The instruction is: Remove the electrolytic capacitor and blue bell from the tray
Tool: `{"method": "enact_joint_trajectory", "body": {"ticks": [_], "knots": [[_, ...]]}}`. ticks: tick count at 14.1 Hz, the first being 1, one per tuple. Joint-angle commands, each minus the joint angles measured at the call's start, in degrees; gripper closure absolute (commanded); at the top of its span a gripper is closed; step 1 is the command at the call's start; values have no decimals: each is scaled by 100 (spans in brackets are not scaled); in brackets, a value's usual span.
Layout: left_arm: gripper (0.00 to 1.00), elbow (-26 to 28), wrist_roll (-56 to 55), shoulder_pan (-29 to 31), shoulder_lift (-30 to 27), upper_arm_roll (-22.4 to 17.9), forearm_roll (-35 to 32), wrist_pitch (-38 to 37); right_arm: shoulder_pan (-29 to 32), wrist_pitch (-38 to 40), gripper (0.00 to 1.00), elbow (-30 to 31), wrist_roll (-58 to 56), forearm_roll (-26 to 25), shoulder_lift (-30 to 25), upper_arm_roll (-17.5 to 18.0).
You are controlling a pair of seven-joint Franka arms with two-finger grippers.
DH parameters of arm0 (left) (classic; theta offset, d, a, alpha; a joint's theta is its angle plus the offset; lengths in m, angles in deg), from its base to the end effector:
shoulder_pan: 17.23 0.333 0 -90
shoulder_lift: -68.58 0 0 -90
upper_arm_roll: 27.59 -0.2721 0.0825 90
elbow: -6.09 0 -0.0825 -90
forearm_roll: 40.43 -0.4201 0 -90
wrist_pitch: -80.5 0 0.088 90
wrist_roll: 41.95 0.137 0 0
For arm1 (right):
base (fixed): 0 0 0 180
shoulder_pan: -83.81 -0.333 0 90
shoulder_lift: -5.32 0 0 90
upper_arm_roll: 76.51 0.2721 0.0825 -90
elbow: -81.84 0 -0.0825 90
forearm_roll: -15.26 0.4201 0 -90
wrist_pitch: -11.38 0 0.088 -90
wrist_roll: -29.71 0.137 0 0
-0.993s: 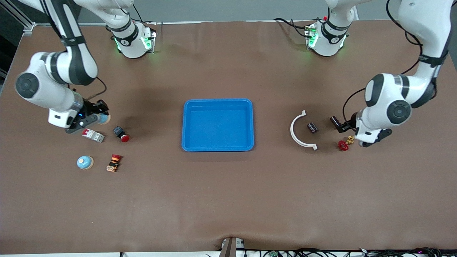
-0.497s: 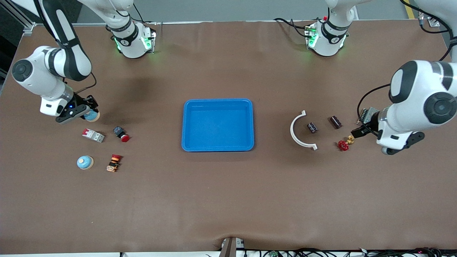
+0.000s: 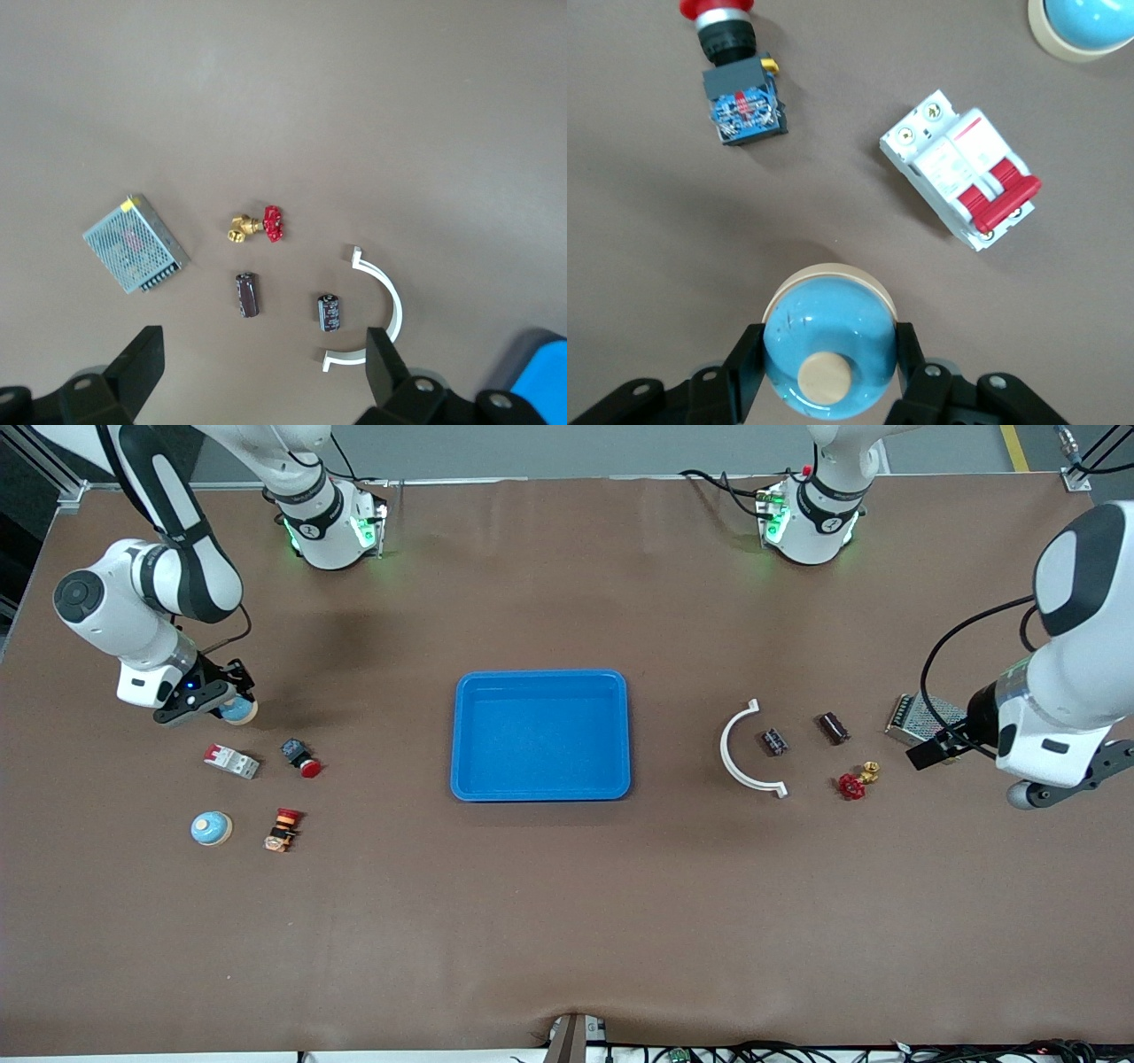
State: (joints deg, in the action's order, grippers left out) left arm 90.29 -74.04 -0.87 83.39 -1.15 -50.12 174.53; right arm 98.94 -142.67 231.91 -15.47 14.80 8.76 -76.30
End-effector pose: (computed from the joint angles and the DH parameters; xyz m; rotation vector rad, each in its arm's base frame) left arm 0.6474 -0.0688 0.4620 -3.0149 -0.5752 0.0562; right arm 0.4341 -0.1155 0.1243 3.0224 0.8289 0.0102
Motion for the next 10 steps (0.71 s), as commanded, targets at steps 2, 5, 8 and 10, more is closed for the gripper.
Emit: {"method": "enact_joint_trajectory", "body": {"ticks": [2,5,8,10], "knots": [[0,-89,807,77,-522,45,152,-192,166,-634,100,162,-52,-68,376,84],[0,-88,1353,60,-796,63,161,-263,175,-828,100,207,-52,-68,517,84],[0,-80,1574,-1,-1007,36,169,-263,175,-837,100,233,-52,-68,518,84],[0,-71,1609,-71,-1121,10,195,-280,192,-837,100,233,-44,-68,552,84]]}}
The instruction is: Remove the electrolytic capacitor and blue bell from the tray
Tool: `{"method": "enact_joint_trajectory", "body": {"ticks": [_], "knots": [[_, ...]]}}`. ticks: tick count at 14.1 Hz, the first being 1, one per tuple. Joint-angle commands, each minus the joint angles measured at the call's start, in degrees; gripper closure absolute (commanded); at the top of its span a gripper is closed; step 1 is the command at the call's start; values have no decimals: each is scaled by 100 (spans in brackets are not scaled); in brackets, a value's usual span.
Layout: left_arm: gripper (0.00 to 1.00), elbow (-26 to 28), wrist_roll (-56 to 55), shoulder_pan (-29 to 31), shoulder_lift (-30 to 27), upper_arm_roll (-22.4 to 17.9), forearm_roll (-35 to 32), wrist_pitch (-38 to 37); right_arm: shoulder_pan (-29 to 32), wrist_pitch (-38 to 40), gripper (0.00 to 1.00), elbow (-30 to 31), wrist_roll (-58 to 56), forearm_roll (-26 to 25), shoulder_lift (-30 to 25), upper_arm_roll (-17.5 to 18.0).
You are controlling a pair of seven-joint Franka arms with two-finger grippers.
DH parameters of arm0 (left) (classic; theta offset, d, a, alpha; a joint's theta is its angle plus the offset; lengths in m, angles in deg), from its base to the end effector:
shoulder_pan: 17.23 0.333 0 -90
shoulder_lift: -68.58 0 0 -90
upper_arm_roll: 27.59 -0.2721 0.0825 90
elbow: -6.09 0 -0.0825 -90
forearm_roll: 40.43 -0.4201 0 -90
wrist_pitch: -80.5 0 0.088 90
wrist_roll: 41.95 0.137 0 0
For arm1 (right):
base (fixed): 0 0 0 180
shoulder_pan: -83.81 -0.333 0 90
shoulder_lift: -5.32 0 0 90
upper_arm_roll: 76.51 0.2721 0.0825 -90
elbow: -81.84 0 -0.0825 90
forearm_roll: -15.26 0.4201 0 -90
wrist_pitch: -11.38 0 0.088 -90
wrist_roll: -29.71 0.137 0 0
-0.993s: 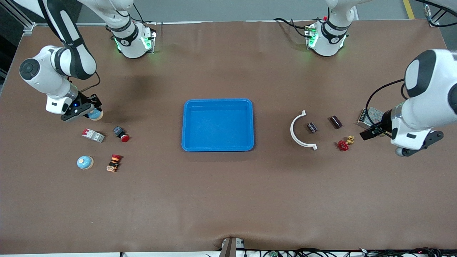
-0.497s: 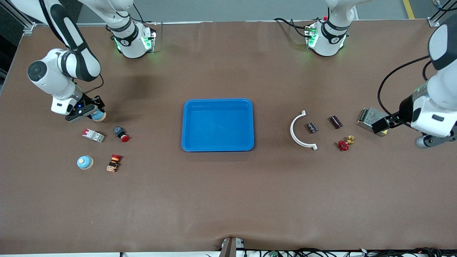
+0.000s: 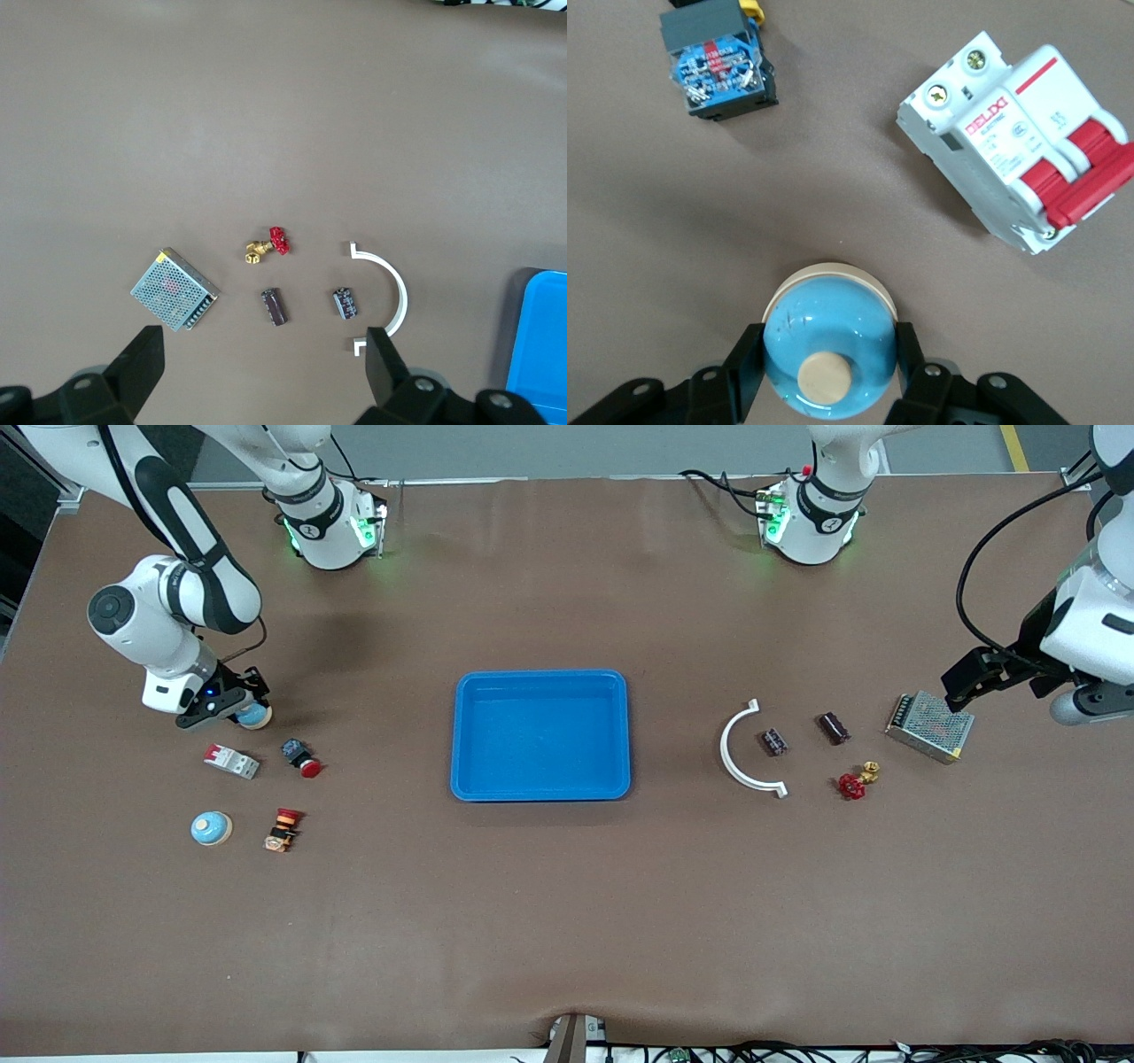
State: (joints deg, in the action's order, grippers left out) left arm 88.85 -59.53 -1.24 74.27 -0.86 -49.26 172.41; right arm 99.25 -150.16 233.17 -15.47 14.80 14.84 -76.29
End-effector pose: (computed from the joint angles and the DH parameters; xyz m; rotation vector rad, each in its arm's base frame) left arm 0.6155 -0.0840 0.5650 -3.0434 -0.1878 -0.1455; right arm 0.4167 -0.1129 0.0820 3.0242 0.8214 0.0148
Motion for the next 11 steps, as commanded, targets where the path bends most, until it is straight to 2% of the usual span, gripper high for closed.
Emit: {"method": "enact_joint_trajectory", "body": {"ticks": [1,3,4,5,6,8,9,11], "knots": [[0,100,158,-217,-270,-115,127,-112,187,-131,100,107,-44,-68,-29,84],[0,170,158,-717,-411,-597,145,-174,197,-263,100,107,-35,-68,67,84],[0,214,158,-938,-499,-817,162,-252,197,-264,93,98,-35,-68,68,84],[0,275,158,-1157,-552,-993,171,-270,197,-264,24,98,-35,-68,59,84],[0,319,158,-1281,-639,-1186,293,-271,197,-255,0,98,-43,-68,33,84],[0,407,289,-1475,-754,-1529,549,-314,179,-63,0,72,-9,-68,-133,92],[0,434,403,-1615,-807,-1679,549,-367,153,452,0,20,9,-68,-448,101],[0,434,448,-1774,-833,-1899,558,-481,-48,2118,0,-496,167,-42,-1072,154]]}}
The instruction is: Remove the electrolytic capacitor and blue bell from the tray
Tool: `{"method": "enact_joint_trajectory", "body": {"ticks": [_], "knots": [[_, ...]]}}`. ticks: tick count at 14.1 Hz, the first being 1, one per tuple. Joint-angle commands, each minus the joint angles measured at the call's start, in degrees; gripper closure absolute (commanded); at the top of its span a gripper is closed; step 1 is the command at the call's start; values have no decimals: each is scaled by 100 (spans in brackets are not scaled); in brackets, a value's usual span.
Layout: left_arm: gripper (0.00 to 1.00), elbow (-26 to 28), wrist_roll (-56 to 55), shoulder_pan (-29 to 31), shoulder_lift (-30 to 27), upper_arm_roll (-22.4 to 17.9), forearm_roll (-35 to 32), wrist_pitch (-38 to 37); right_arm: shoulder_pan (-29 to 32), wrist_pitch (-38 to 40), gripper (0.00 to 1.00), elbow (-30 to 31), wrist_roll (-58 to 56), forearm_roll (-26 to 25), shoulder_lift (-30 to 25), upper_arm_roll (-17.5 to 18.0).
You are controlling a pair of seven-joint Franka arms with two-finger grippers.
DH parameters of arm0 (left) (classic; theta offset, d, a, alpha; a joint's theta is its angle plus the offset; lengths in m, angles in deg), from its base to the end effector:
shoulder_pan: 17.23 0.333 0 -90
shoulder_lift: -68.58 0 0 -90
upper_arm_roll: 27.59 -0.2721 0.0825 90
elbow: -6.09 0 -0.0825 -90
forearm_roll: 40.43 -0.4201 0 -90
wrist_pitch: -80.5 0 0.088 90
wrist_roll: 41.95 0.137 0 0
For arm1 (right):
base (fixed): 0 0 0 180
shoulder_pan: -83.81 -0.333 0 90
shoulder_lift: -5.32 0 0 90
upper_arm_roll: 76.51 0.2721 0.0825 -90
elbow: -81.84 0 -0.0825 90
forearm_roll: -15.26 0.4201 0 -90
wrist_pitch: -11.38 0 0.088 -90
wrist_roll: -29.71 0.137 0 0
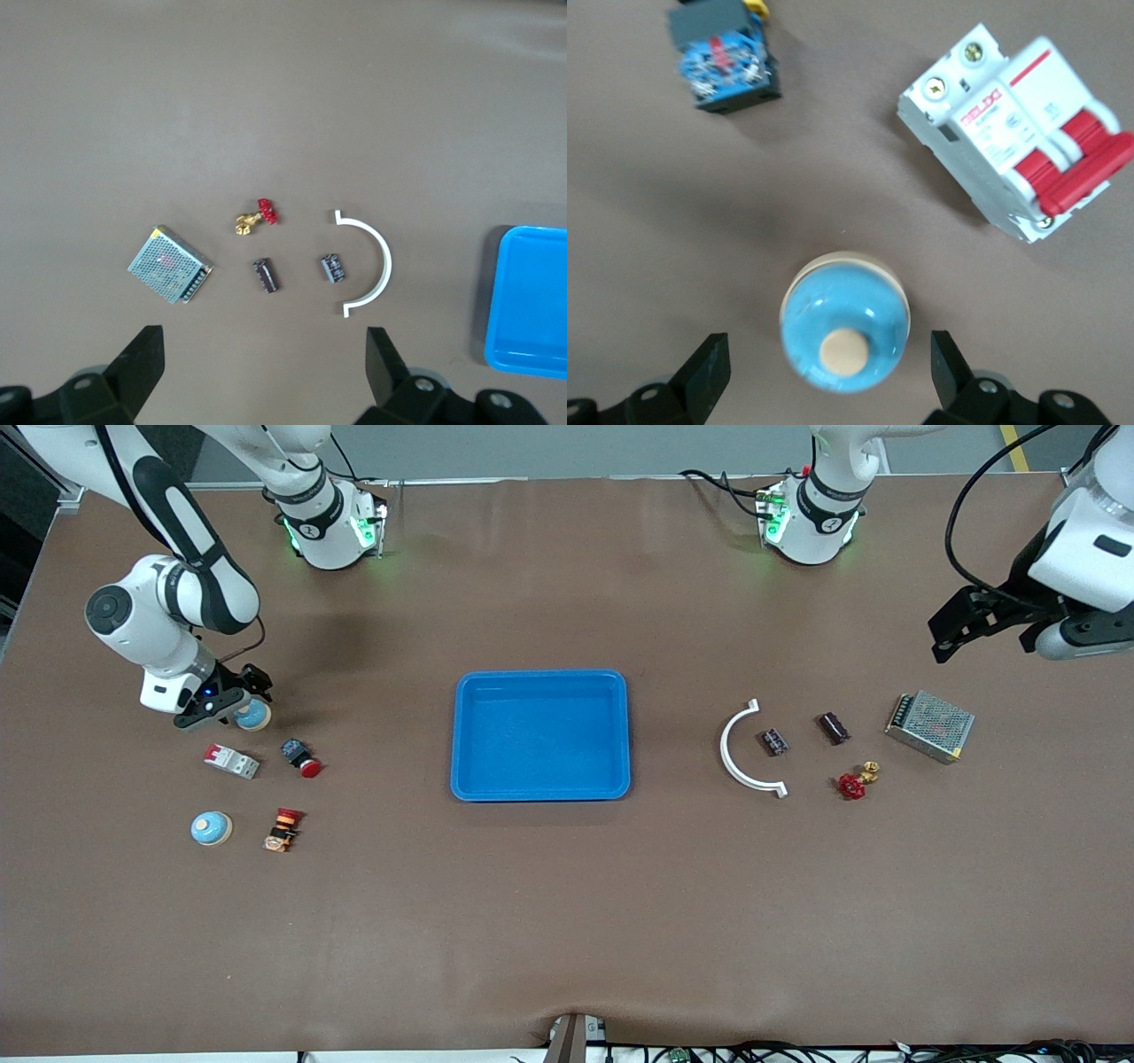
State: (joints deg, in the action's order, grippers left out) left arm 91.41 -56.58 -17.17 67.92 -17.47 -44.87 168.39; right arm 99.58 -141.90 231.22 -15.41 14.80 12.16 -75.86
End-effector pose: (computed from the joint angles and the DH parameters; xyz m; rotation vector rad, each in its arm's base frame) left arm 0.5783 -0.0921 0.5958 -3.0713 -0.1302 -0.1105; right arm 0.4249 -0.1144 0.1008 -3.0077 -0.8176 0.0708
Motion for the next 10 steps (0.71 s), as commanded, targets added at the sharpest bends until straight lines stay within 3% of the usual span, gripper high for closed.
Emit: {"method": "enact_joint_trajectory", "body": {"ticks": [1,4,7,10], "knots": [[0,186,231,-208,-250,-299,119,-97,-318,2136,0,-774,475,-33,-902,93],[0,326,390,-453,-391,-571,119,-105,-889,3802,0,-2540,1301,-33,-729,93],[0,327,390,-393,-418,-563,119,-149,-1312,4455,0,-4070,2189,-33,95,93],[0,441,390,-384,-444,-555,119,-167,-1366,4798,0,-5319,2482,46,843,93]]}}
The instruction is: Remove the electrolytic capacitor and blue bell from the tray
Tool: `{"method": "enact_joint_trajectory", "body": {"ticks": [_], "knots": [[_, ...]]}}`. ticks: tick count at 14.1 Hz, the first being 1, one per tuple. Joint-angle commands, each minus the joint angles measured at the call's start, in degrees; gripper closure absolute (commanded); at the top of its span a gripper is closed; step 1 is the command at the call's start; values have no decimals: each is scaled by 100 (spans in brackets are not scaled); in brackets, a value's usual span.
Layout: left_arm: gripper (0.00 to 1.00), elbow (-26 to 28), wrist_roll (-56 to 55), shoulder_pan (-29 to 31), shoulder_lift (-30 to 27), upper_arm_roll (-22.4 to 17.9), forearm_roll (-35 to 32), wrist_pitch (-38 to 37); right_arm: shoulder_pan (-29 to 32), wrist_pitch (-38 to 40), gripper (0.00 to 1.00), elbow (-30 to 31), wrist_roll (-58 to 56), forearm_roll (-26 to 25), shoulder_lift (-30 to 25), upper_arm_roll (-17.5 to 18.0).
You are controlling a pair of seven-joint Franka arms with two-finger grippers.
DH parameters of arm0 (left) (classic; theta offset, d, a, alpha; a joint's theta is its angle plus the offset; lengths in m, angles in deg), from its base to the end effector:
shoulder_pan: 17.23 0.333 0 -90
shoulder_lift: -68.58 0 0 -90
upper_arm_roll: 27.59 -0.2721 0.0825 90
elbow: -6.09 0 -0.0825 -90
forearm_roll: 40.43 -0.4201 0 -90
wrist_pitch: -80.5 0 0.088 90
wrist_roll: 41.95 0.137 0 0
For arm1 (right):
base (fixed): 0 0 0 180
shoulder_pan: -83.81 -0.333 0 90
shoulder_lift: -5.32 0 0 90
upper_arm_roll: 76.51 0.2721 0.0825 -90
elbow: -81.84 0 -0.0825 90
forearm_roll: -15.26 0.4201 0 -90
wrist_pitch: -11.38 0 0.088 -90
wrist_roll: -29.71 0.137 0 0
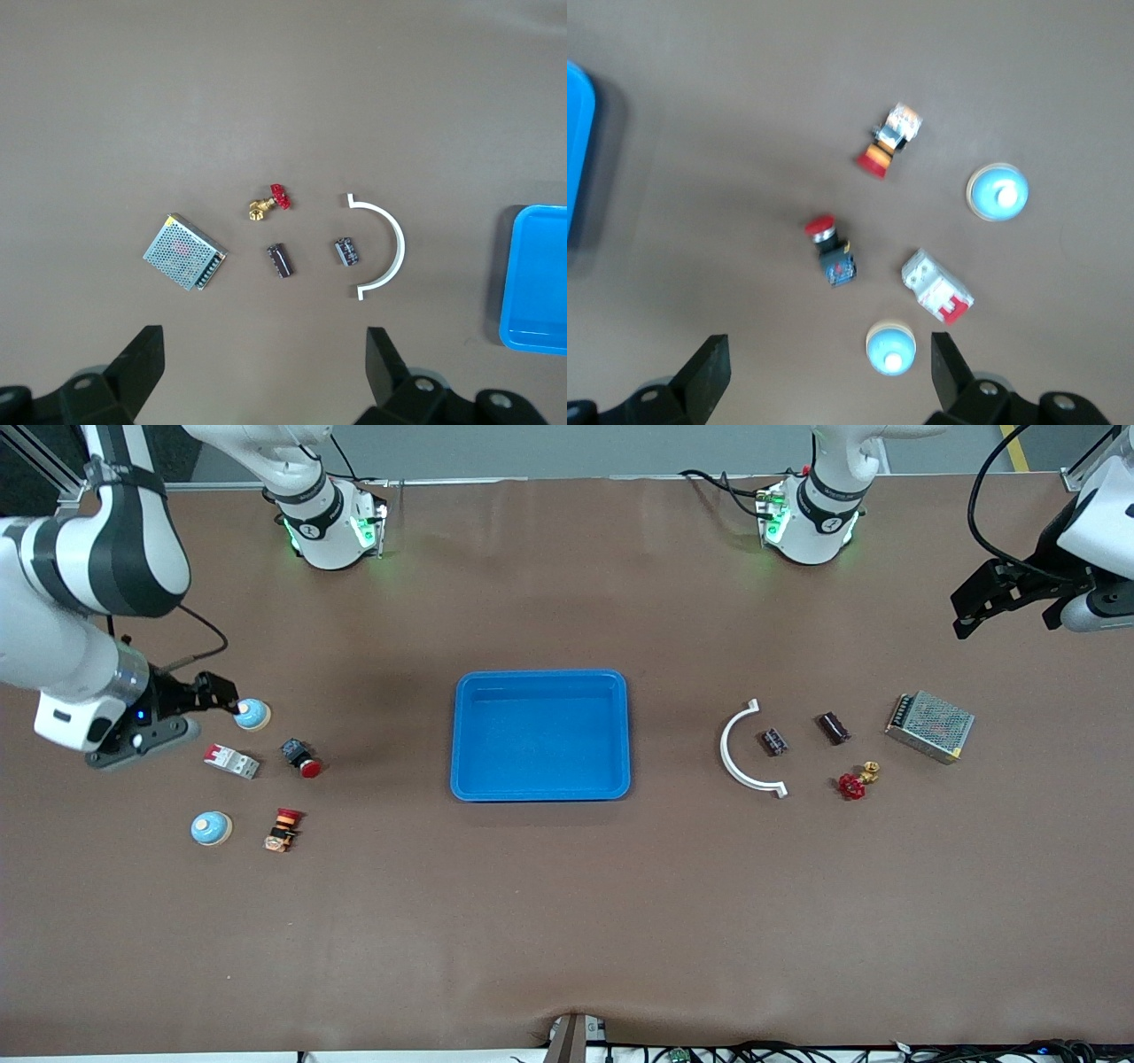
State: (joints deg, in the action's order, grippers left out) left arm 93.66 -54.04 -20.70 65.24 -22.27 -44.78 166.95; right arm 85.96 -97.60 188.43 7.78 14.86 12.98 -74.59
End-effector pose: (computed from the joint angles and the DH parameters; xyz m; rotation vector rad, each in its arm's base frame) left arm 0.5642 -0.0777 0.6006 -3.0662 -0.0979 -0.0807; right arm 0.6100 -0.0034 0.3499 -3.0662 -0.5916 0.1415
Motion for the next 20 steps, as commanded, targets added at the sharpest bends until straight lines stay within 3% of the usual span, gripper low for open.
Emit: {"method": "enact_joint_trajectory", "body": {"ticks": [1,3,8,16,20], "knots": [[0,260,136,-13,-228,-75,119,-49,13,491,0,-1392,171,84,963,-34],[0,383,136,-13,-290,-75,189,-67,5,554,0,-1703,285,163,1149,-34],[0,436,136,22,-273,-101,321,-67,-75,598,0,-1695,1506,58,940,-34],[0,471,136,31,-273,-101,330,-58,312,1020,0,-2317,1218,-250,570,-43],[0,480,136,31,-273,-101,321,-58,330,2292,0,-2959,1682,-197,438,-78]]}}
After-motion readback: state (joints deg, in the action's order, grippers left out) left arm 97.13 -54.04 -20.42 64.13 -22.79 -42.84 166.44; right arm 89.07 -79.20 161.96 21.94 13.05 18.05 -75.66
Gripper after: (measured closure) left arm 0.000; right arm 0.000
